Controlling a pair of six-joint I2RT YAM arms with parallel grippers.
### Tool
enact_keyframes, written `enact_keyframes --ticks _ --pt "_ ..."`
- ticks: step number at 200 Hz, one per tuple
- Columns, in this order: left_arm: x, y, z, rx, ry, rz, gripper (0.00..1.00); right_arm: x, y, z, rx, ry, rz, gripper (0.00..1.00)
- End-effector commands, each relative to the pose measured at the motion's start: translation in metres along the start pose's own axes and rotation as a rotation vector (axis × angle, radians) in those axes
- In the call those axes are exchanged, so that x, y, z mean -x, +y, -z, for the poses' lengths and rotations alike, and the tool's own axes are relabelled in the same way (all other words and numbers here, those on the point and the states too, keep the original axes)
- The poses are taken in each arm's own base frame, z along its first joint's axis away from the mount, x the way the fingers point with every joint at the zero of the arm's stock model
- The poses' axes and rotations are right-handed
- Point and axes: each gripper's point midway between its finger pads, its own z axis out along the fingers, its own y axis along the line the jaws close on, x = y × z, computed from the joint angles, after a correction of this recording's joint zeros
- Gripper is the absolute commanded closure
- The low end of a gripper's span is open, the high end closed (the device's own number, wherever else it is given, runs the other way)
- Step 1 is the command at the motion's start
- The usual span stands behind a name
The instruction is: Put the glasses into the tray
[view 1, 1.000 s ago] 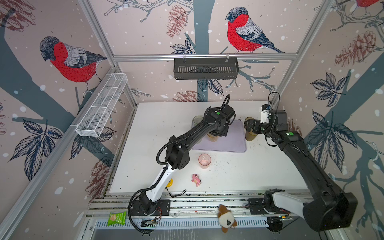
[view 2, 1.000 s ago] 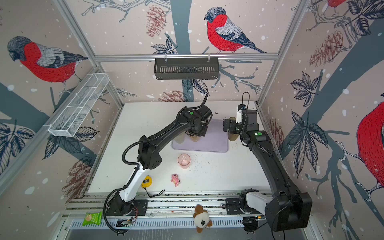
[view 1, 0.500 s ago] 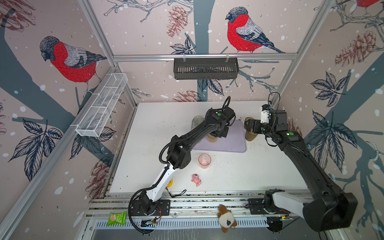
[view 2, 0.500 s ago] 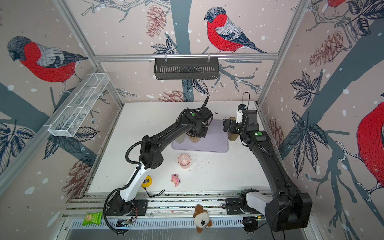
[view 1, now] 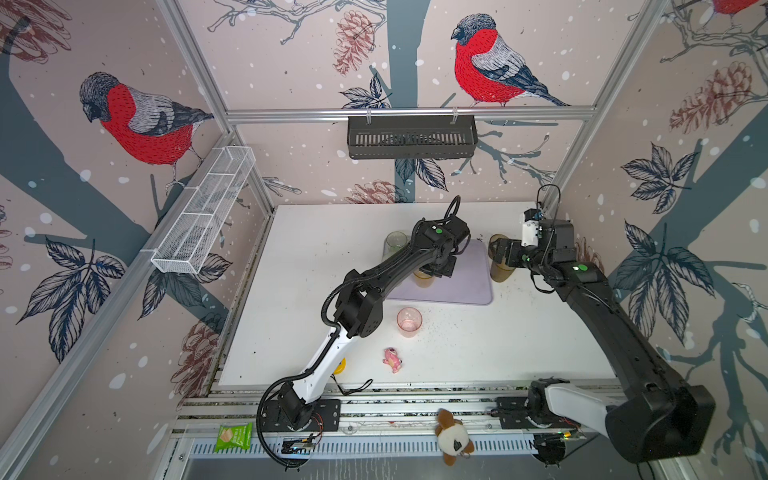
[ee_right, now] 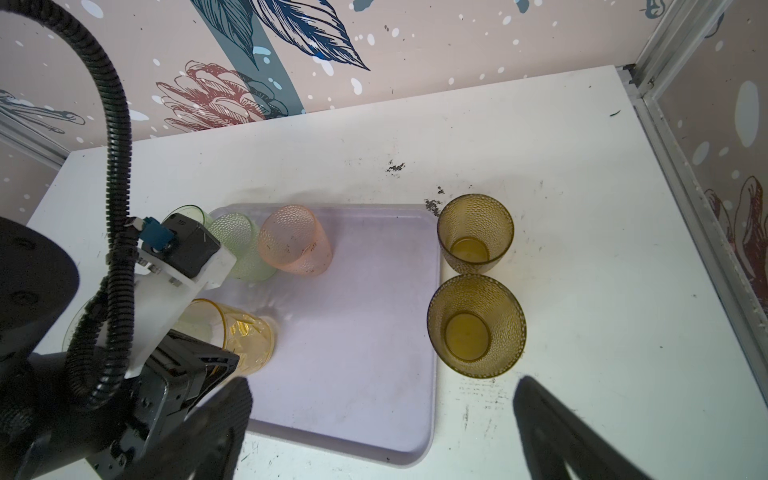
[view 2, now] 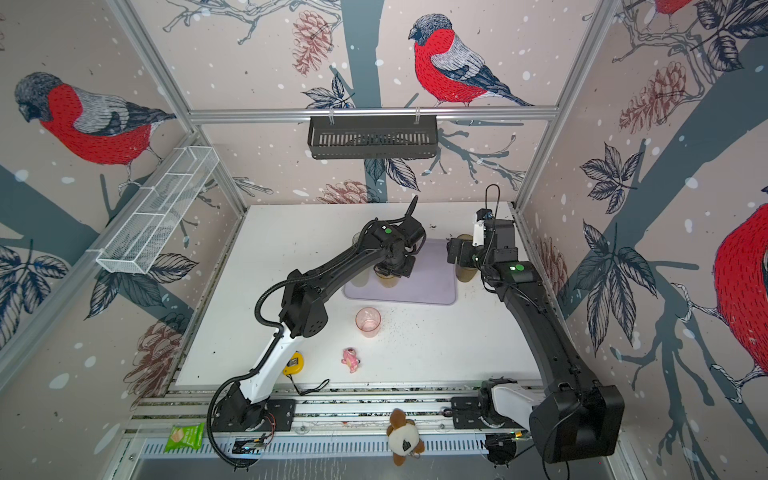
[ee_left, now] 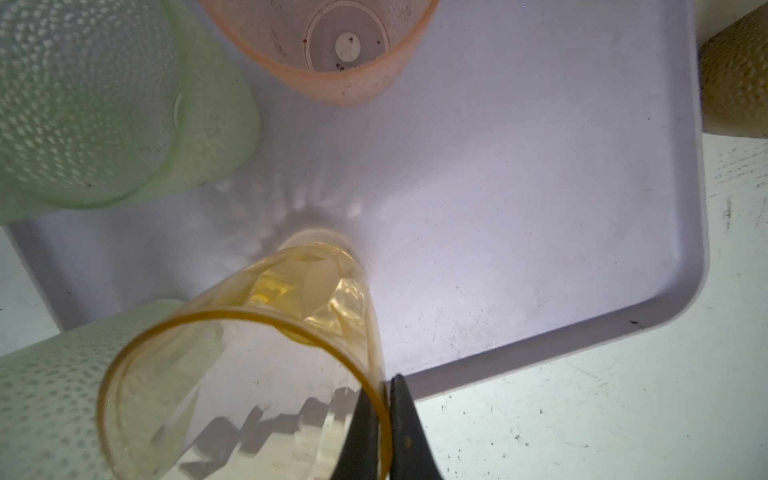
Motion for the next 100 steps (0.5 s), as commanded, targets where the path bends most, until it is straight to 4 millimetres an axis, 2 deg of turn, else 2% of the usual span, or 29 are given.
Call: enact_keyframes --ticks 1,100 --pt "0.0001 0.0053 -0.0010 0.021 0.000 -0.001 1.00 0.0029 -0.0019 -0.0002 -0.009 -0.012 -0.005 0.01" --pt "-0.0024 0.0115 -0.0071 0.041 0.016 0.000 1.00 0.0031 -0.0025 -0.0022 -0.010 -0.007 -0.007 0.01"
